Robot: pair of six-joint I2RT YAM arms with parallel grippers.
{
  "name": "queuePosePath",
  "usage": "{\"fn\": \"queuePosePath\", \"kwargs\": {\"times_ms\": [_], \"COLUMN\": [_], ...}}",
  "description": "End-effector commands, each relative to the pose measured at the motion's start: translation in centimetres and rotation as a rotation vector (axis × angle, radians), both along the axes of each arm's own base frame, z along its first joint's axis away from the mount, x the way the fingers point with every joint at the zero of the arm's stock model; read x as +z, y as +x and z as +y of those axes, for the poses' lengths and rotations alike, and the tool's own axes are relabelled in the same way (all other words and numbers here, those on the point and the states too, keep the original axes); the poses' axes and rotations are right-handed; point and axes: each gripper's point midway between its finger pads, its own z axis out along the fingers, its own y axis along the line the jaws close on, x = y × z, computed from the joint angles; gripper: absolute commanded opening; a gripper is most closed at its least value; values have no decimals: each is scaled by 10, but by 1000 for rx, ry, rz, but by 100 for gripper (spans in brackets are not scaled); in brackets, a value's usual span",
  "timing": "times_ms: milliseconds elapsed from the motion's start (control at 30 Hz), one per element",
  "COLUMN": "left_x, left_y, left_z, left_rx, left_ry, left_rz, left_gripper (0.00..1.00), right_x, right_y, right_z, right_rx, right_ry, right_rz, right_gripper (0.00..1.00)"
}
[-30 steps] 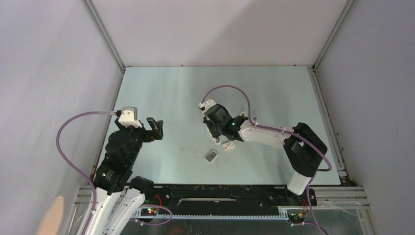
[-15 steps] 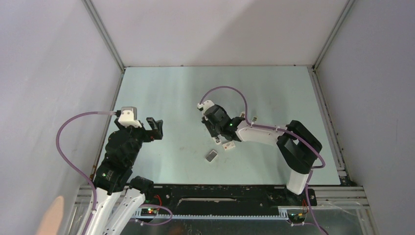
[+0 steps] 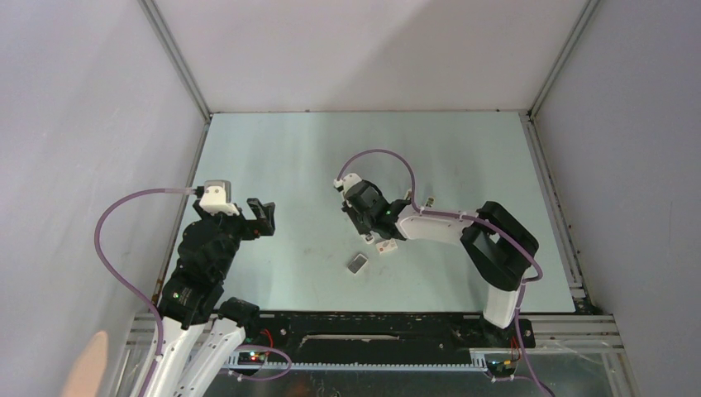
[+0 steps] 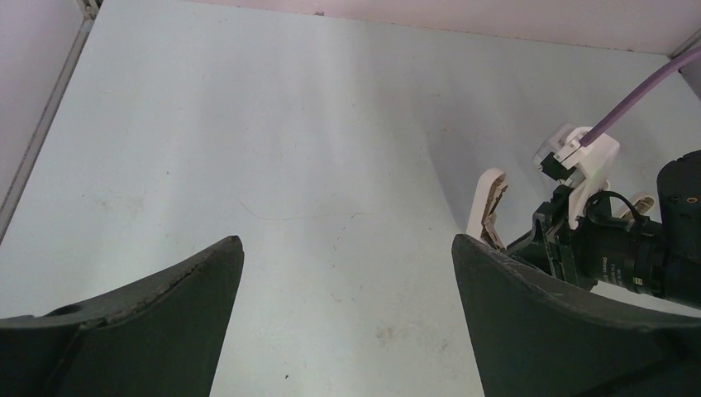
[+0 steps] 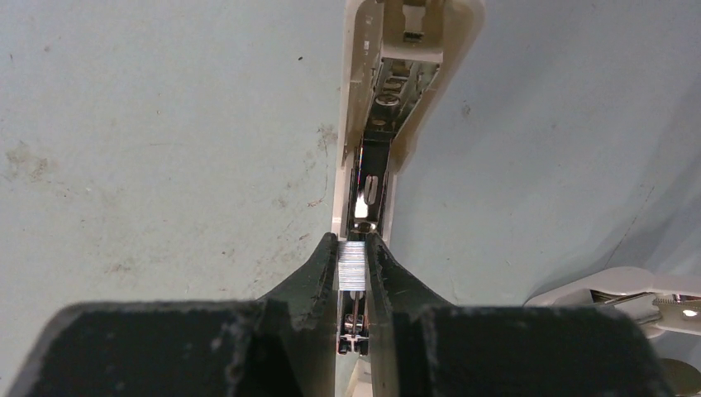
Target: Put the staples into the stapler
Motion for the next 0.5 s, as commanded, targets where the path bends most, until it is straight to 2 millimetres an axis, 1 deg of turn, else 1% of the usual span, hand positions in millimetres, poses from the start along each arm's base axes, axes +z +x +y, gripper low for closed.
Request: {"fn": "queuePosePath", "kwargs": {"times_ms": [0,67,167,467], "left_x": [2,1,2,2], "left_y": [4,4,4,3], "left_z": [1,1,1,1], "left_rx": [2,2,2,2], "left_ry": [5,6,5,5], "left_rz": [-11,-10,-11,-11], "left_gripper": [100,100,100,100], "right_x": [0,-1,4,31], "right_y": [8,8,6,4], "right_z": [0,-1,1,2], "right_rx": [-15,-14,-7,14], "right_ry": [-3,-6,3,35], "right_rz": [-31,-29,-31,-69], "right_gripper": [8,8,8,8]}}
